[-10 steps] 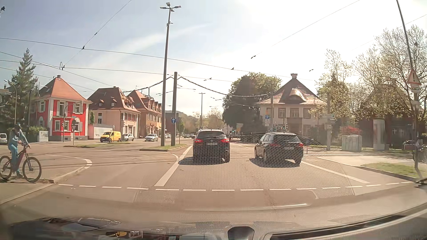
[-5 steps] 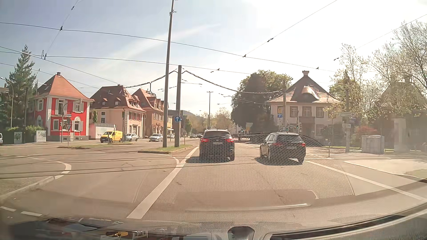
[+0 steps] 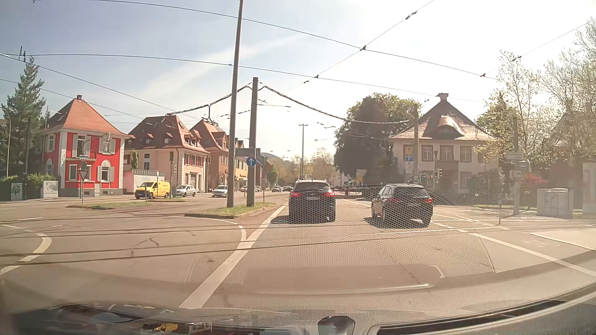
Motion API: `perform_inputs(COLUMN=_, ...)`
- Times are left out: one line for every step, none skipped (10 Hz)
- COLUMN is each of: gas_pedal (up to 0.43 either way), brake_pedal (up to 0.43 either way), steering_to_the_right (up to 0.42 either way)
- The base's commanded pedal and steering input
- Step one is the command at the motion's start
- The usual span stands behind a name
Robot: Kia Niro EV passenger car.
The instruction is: Follow the waypoints while adhering to traffic rules and regulations
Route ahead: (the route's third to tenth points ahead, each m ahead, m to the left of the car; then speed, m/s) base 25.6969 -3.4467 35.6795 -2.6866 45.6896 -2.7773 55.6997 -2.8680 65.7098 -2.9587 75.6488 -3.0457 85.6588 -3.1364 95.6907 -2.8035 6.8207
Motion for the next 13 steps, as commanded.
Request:
perform_inputs(gas_pedal=0.197, brake_pedal=0.000, steering_to_the_right=-0.021)
perform_inputs(gas_pedal=0.197, brake_pedal=0.000, steering_to_the_right=-0.012)
perform_inputs(gas_pedal=0.197, brake_pedal=0.000, steering_to_the_right=-0.008)
perform_inputs(gas_pedal=0.197, brake_pedal=0.000, steering_to_the_right=-0.008)
perform_inputs(gas_pedal=0.197, brake_pedal=0.000, steering_to_the_right=-0.007)
perform_inputs(gas_pedal=0.197, brake_pedal=0.000, steering_to_the_right=-0.005)
perform_inputs(gas_pedal=0.197, brake_pedal=0.000, steering_to_the_right=-0.003)
perform_inputs(gas_pedal=0.197, brake_pedal=0.000, steering_to_the_right=-0.004)
perform_inputs(gas_pedal=0.197, brake_pedal=0.000, steering_to_the_right=-0.003)
perform_inputs(gas_pedal=0.197, brake_pedal=0.000, steering_to_the_right=-0.002)
perform_inputs(gas_pedal=0.197, brake_pedal=0.000, steering_to_the_right=-0.001)
perform_inputs(gas_pedal=0.197, brake_pedal=0.000, steering_to_the_right=-0.001)
perform_inputs(gas_pedal=0.197, brake_pedal=0.000, steering_to_the_right=0.000)
